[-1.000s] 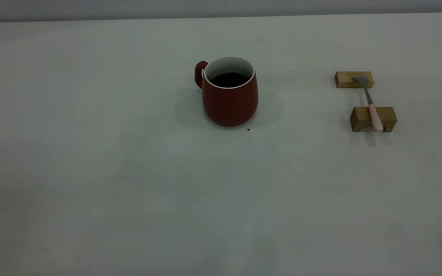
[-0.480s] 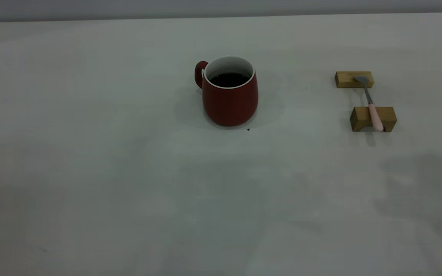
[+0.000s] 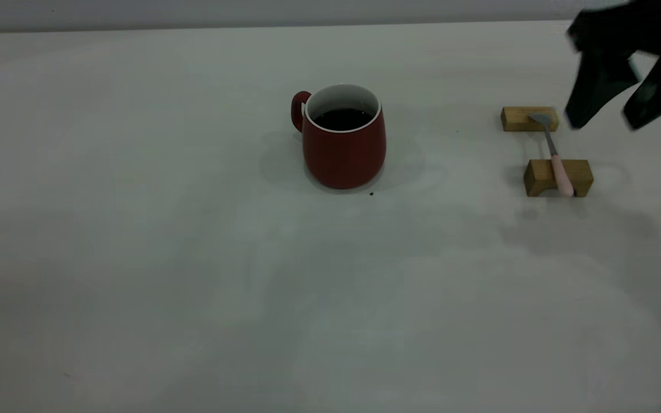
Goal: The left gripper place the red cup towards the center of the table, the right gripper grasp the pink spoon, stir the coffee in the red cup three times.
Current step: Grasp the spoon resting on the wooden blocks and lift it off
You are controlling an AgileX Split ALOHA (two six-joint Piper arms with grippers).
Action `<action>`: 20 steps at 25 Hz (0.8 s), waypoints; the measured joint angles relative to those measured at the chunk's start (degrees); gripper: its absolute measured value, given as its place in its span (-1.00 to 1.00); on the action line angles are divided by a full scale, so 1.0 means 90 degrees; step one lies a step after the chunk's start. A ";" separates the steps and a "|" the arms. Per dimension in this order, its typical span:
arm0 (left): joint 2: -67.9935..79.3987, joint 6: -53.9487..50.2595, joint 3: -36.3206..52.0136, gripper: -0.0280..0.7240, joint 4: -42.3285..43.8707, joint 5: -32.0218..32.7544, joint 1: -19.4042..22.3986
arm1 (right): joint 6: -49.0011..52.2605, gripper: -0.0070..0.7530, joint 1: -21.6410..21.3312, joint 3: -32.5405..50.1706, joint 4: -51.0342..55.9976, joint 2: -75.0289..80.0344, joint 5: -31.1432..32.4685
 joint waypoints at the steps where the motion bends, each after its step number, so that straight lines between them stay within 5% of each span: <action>1: 0.0000 0.0000 0.0000 0.02 0.0000 0.0000 0.0000 | 0.0074 0.58 0.0000 -0.0175 0.0006 0.0196 0.0095; 20: 0.0000 0.0000 0.0000 0.02 0.0000 0.0001 0.0000 | 0.0447 0.58 0.0000 -0.1135 0.0021 0.1993 -0.0041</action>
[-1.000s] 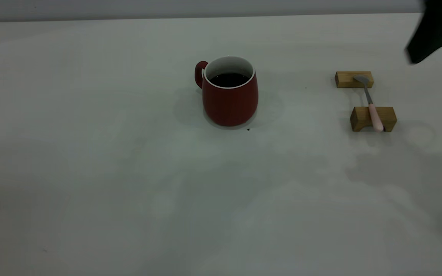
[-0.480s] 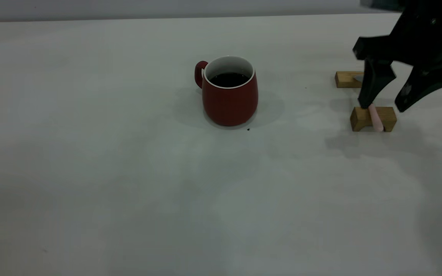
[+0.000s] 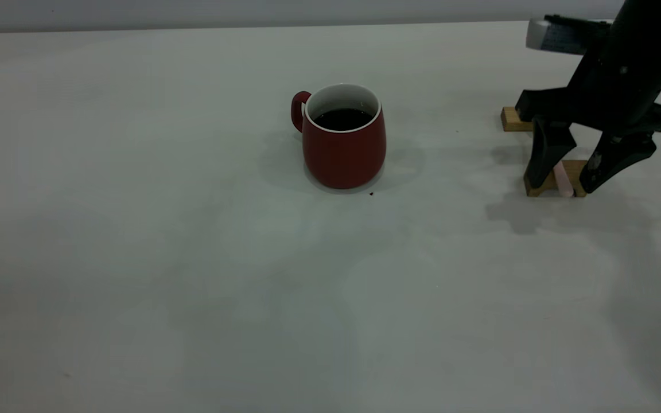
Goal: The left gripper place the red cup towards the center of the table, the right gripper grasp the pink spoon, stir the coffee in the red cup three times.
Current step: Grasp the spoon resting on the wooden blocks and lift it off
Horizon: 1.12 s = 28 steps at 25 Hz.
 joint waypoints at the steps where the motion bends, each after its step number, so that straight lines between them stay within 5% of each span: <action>1: 0.0000 0.0000 0.0000 0.02 0.0000 0.0000 0.0000 | 0.0000 0.58 0.0000 -0.0014 0.0006 0.0056 -0.0029; 14: 0.0000 0.0000 0.0000 0.02 0.0000 0.0000 0.0000 | 0.0052 0.54 0.0000 -0.0157 0.0007 0.0544 -0.0337; 18: 0.0000 0.0000 0.0000 0.02 0.0000 0.0000 0.0000 | 0.0052 0.24 0.0000 -0.0171 0.0001 0.0573 -0.0325; 23: 0.0000 0.0000 0.0000 0.02 0.0000 0.0000 0.0000 | 0.0060 -0.60 0.0000 -0.0171 0.0001 0.0573 -0.0231; 28: 0.0000 0.0000 0.0000 0.02 0.0000 0.0000 0.0000 | 0.0067 -0.62 0.0000 -0.0171 -0.0045 0.0448 -0.0180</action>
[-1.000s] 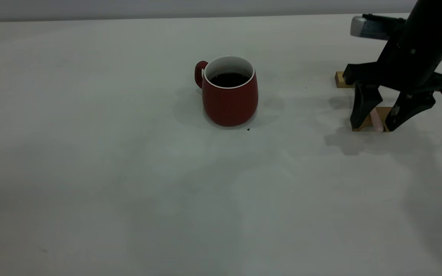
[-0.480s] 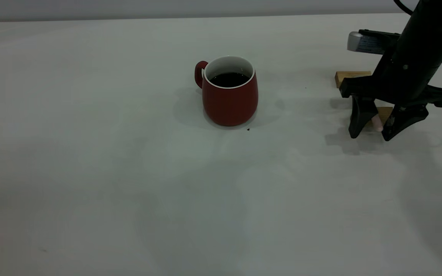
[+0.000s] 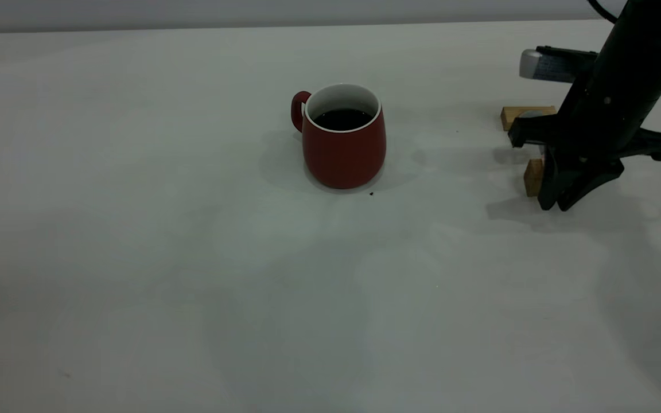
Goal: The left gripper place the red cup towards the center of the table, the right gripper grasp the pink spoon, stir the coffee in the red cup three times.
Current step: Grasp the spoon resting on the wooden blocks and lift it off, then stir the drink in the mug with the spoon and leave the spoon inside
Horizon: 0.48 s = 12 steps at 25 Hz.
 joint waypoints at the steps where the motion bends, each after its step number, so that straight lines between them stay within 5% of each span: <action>1: 0.0000 0.0000 0.0000 0.02 0.0000 0.0000 0.0000 | 0.0006 -0.62 0.0000 0.0000 -0.0028 -0.0109 0.0046; 6: 0.0000 0.0000 0.0000 0.02 0.0000 0.0000 0.0000 | -0.0122 -0.62 0.0050 0.0000 0.0575 -0.0923 0.0520; 12: 0.0000 0.0000 0.0000 0.02 0.0000 0.0000 0.0000 | -0.1294 -0.62 0.0548 -0.0207 0.3250 -0.1180 0.1933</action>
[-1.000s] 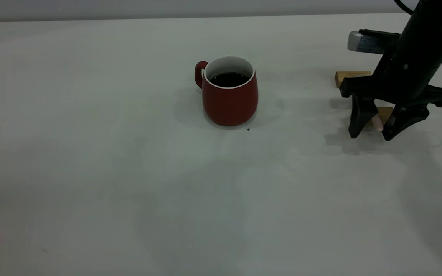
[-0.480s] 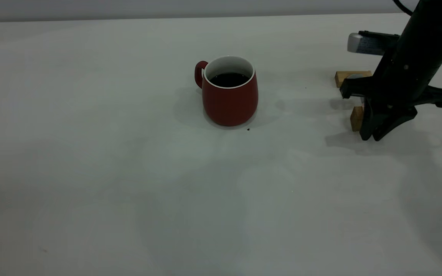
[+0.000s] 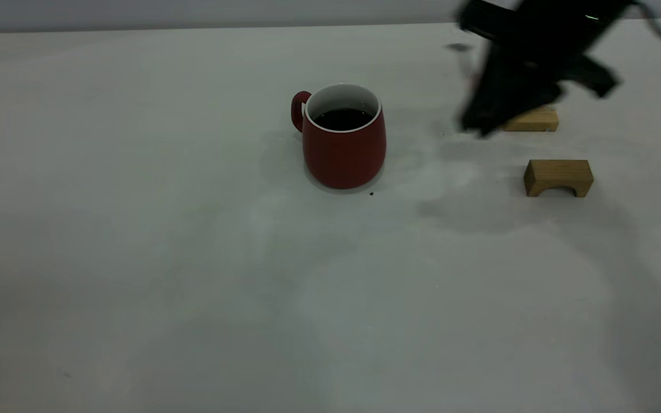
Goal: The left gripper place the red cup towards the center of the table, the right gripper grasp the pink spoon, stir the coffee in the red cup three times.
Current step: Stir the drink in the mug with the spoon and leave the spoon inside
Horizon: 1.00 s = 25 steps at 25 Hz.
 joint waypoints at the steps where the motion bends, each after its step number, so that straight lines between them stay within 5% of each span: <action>1: 0.0000 0.0000 0.0000 0.02 0.0000 0.0000 0.0000 | -0.0080 -0.62 0.0066 -0.0050 0.0409 0.0020 0.0204; 8: 0.0000 0.0000 0.0000 0.02 0.0000 0.0000 0.0000 | -0.0367 -0.62 0.0228 -0.0334 0.3117 0.0450 0.1886; 13: 0.0000 0.0006 0.0000 0.02 0.0000 0.0000 0.0000 | -0.0250 -0.62 0.0593 -0.0499 0.5160 0.0805 0.2029; 25: 0.0000 0.0006 0.0000 0.02 0.0000 0.0000 0.0000 | 0.4896 -0.62 0.0723 -0.0560 0.5789 0.0914 0.2029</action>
